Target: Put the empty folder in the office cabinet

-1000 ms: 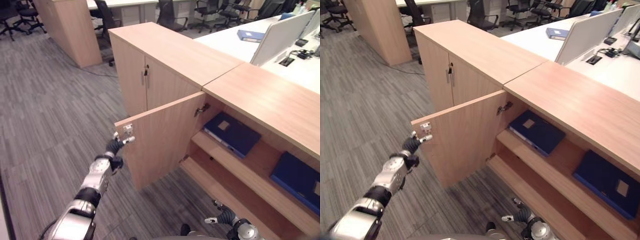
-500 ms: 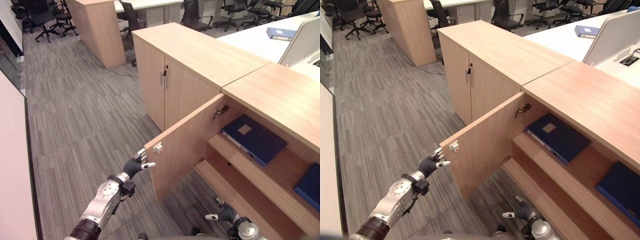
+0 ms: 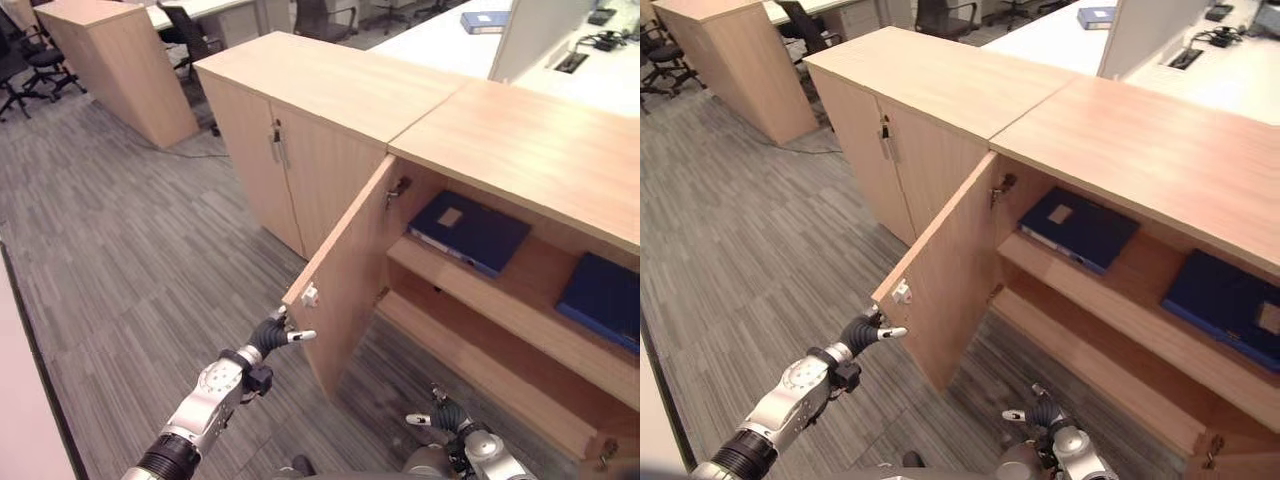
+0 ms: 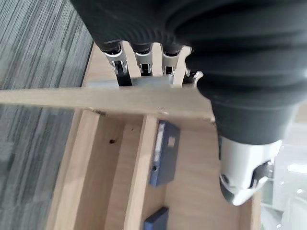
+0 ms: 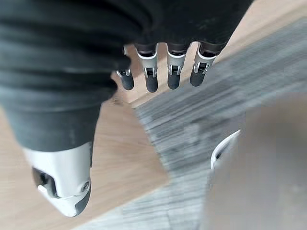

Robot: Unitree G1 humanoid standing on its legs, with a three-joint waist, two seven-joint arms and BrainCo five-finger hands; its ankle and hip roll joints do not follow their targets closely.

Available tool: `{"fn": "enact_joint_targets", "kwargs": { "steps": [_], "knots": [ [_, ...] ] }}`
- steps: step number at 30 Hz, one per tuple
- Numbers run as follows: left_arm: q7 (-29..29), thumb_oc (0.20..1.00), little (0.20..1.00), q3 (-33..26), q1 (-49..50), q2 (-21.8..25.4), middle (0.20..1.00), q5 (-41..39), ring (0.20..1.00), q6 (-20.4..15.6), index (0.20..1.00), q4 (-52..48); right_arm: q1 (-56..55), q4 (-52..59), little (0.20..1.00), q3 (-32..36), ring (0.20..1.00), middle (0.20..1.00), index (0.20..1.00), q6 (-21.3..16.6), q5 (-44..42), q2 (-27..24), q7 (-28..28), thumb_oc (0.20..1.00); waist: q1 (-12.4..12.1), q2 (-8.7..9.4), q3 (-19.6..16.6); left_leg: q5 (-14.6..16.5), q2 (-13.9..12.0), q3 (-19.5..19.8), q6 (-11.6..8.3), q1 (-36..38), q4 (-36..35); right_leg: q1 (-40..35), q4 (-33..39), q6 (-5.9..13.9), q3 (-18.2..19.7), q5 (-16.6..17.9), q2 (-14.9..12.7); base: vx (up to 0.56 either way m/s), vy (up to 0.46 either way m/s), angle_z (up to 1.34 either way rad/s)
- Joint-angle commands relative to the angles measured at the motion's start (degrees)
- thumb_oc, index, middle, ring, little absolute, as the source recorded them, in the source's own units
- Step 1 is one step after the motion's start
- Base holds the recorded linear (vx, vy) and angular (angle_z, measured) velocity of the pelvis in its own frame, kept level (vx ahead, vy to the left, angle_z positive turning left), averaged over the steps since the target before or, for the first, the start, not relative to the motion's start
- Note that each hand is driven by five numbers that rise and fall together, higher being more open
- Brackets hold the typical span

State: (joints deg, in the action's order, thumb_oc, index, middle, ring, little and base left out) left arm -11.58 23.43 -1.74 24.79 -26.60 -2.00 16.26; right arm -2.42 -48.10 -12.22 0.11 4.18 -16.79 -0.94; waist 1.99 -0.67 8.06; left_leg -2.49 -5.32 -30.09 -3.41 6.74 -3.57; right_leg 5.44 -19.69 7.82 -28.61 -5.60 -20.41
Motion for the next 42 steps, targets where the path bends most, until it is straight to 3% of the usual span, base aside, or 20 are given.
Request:
{"fn": "enact_joint_targets", "kwargs": {
  "steps": [1,5,7,8,9,10,11,12,13,17,20,21,23,29,32,35,38,42],
  "knots": [
    [-2.72,1.0,1.0,4.97,-6.44,-8.63,1.0,-3.9,1.0,-3.14,1.0,-4.11,1.63,-1.36,1.0,-0.95,1.0,1.0,1.0,-1.0,-3.98,-1.03,-2.07,1.0,4.26,-0.73,-1.13,6.34,-1.85,3.97,-0.75,1.01,4.62,-5.09,12.84,3.3,3.02,6.76,3.54,0.03,-0.164,-0.85],
    [-3.52,1.0,1.0,4.85,-4.91,-8.4,1.0,-5.57,1.0,-2.61,1.0,-5.21,3.0,-3.26,1.0,-0.07,1.0,1.0,1.0,-0.96,-5.74,-2.33,-2.58,1.0,5.59,-1.64,-0.05,6.35,-5.34,3.21,-2.82,-0.76,10.92,-6.02,16.11,1.56,6.55,5.31,6.66,0.01,-0.152,-0.74],
    [-3.47,1.0,1.0,4.57,-4.04,-8.12,1.0,-5.8,1.0,-2.95,1.0,-5.48,3.86,-4.17,1.0,-0.31,1.0,1.0,1.0,-0.93,-5.98,-3.59,-3.02,1.0,5.37,-1.93,1.02,4.75,-7.26,6.68,-4.58,-2.65,17.36,-6.6,17.95,0.18,9.92,4.46,8.79,0.03,-0.072,-0.67],
    [-3.21,1.0,1.0,4.56,-3.7,-8.19,1.0,-5.92,1.0,-3.22,1.0,-5.34,4.5,-5.27,1.0,-0.44,1.0,1.0,1.0,-0.85,-6.26,-4.17,-3.35,1.0,4.72,-2.1,1.58,2.4,-6.98,11.23,-5.35,-3.71,19.12,-6.81,18.97,-0.31,11.82,4.48,9.74,0.07,-0.005,-1.2],
    [-2.69,1.0,1.0,4.79,-3.39,-8.37,1.0,-6.11,1.0,-3.72,1.0,-5.0,5.12,-6.27,1.0,-0.56,1.0,1.0,1.0,-0.81,-6.52,-4.92,-3.86,1.0,3.49,-2.08,2.09,3.04,-4.57,19.95,-5.27,-4.67,17.11,-6.9,20.17,-0.02,14.93,4.5,10.29,0.18,0.053,-1.74],
    [-2.06,1.0,1.0,4.82,-3.0,-8.65,1.0,-6.08,1.0,-4.34,1.0,-4.47,5.77,-8.0,1.0,-0.51,1.0,1.0,1.0,-0.82,-6.95,-4.98,-4.17,1.0,1.15,-1.66,2.15,5.68,-1.77,31.34,-5.08,-6.88,12.59,-7.32,20.38,0.67,19.31,3.92,10.74,0.2,0.064,-1.82],
    [-2.05,1.0,1.0,4.84,-2.91,-8.64,1.0,-6.15,1.0,-4.48,1.0,-4.26,5.84,-8.75,1.0,-0.51,1.0,1.0,1.0,-0.88,-7.15,-4.81,-4.08,1.0,0.27,-1.7,2.03,4.63,-1.05,36.16,-4.95,-8.37,9.93,-7.16,20.64,0.86,21.24,4.05,11.21,0.17,0.024,-1.36],
    [-2.05,1.0,1.0,4.89,-2.89,-8.64,1.0,-6.16,1.0,-4.51,1.0,-4.22,5.82,-8.82,1.0,-0.5,1.0,1.0,1.0,-0.93,-7.16,-4.79,-4.08,1.0,0.32,-1.69,1.94,4.56,-1.06,36.25,-4.96,-8.2,9.58,-7.23,20.62,0.84,21.14,3.88,11.21,0.12,-0.003,-1.14],
    [-1.83,1.0,1.0,4.42,-2.74,-8.37,1.0,-6.11,1.0,-4.84,1.0,-4.07,5.94,-9.77,1.0,0.01,1.0,1.0,1.0,-1.2,-7.6,-4.69,-4.05,1.0,-0.4,-1.88,1.95,3.02,0.69,42.18,-4.97,-10.18,6.61,-7.76,21.19,1.19,24.22,3.85,12.57,0.09,-0.007,-0.96],
    [-1.9,1.0,1.0,4.42,-2.81,-8.12,1.0,-5.39,1.0,-5.36,1.0,-4.04,5.17,-10.16,1.0,0.31,1.0,1.0,1.0,-1.2,-7.04,-4.02,-3.88,1.0,0.48,-2.69,0.59,2.58,-1.01,39.31,-5.04,-5.73,1.24,-8.46,22.22,1.39,25.44,4.34,13.52,0.07,0.041,-0.74],
    [-0.44,1.0,1.0,3.38,-3.14,-8.28,1.0,-4.45,1.0,-6.14,1.0,-3.14,4.58,-9.64,1.0,0.22,1.0,1.0,1.0,-1.13,-6.8,-3.38,-3.81,1.0,1.5,-2.22,-0.32,2.98,-1.04,37.38,-4.61,-3.56,0.11,-8.74,22.53,1.72,26.49,4.89,13.18,0.1,0.107,-0.6],
    [1.75,1.0,1.0,0.55,-4.43,-7.57,1.0,-2.52,1.0,-7.11,1.0,0.02,3.51,-7.71,1.0,0.15,1.0,1.0,1.0,-1.28,-7.28,-1.88,-2.96,1.0,2.65,-1.26,-1.0,3.51,-0.86,33.76,-3.98,-1.52,-0.43,-8.63,22.03,2.32,27.7,5.31,12.44,0.08,0.094,-0.2],
    [3.19,1.0,1.0,-2.04,-5.46,-6.46,1.0,-1.86,1.0,-7.41,1.0,2.45,3.07,-6.06,1.0,-0.2,1.0,1.0,1.0,-1.16,-6.76,-1.65,-2.23,1.0,3.23,-0.77,-1.45,4.05,-0.73,31.56,-3.5,-0.35,-0.58,-8.1,21.43,2.85,28.57,5.54,12.07,0.08,0.106,-0.4],
    [5.33,1.0,1.0,-7.81,-9.35,-2.7,1.0,-1.33,1.0,-7.87,1.0,9.78,0.17,-0.58,1.0,-0.07,1.0,1.0,1.0,-1.14,-6.47,-2.63,0.25,1.0,4.9,0.21,-2.75,4.93,-0.43,27.3,-2.96,1.88,-1.19,-7.29,20.73,4.07,30.69,6.19,11.61,0.08,0.094,-0.61],
    [6.76,1.0,1.0,-13.14,-17.63,4.01,1.0,-1.75,1.0,-8.1,1.0,21.14,-3.8,2.2,1.0,2.26,1.0,1.0,1.0,-1.43,-6.93,-4.25,1.75,1.0,7.79,1.14,-4.21,6.16,0.07,22.71,-2.66,3.26,-1.43,-5.89,20.07,6.08,31.83,7.21,10.63,0.1,0.138,-0.42],
    [6.99,1.0,1.0,-15.74,-22.65,6.97,1.0,-2.92,1.0,-8.42,1.0,27.92,-4.15,1.72,1.0,2.54,1.0,1.0,1.0,-1.54,-6.96,-4.64,2.2,1.0,9.17,1.87,-4.37,6.79,0.31,20.86,-2.37,3.75,-1.43,-4.66,19.5,7.09,32.92,7.97,10.38,0.04,0.073,-0.32],
    [7.65,1.0,1.0,-19.34,-29.32,10.26,1.0,-6.15,1.0,-8.91,1.0,35.0,-4.1,1.8,1.0,2.53,1.0,1.0,1.0,-2.1,-7.56,-4.88,2.41,1.0,10.84,2.46,-4.45,7.53,0.26,18.23,-2.19,4.38,-1.43,-2.88,19.5,7.18,34.34,9.25,10.64,0.04,0.095,-0.71],
    [8.74,1.0,1.0,-19.96,-35.81,13.47,1.0,-5.9,1.0,-9.2,1.0,39.83,-4.36,1.92,1.0,1.97,1.0,1.0,1.0,-2.5,-7.91,-4.94,3.01,1.0,12.3,3.04,-4.27,8.07,0.48,16.77,-1.96,4.61,-1.43,-1.51,19.34,7.18,35.03,10.18,10.87,0.01,0.05,-0.47]
  ]
}}
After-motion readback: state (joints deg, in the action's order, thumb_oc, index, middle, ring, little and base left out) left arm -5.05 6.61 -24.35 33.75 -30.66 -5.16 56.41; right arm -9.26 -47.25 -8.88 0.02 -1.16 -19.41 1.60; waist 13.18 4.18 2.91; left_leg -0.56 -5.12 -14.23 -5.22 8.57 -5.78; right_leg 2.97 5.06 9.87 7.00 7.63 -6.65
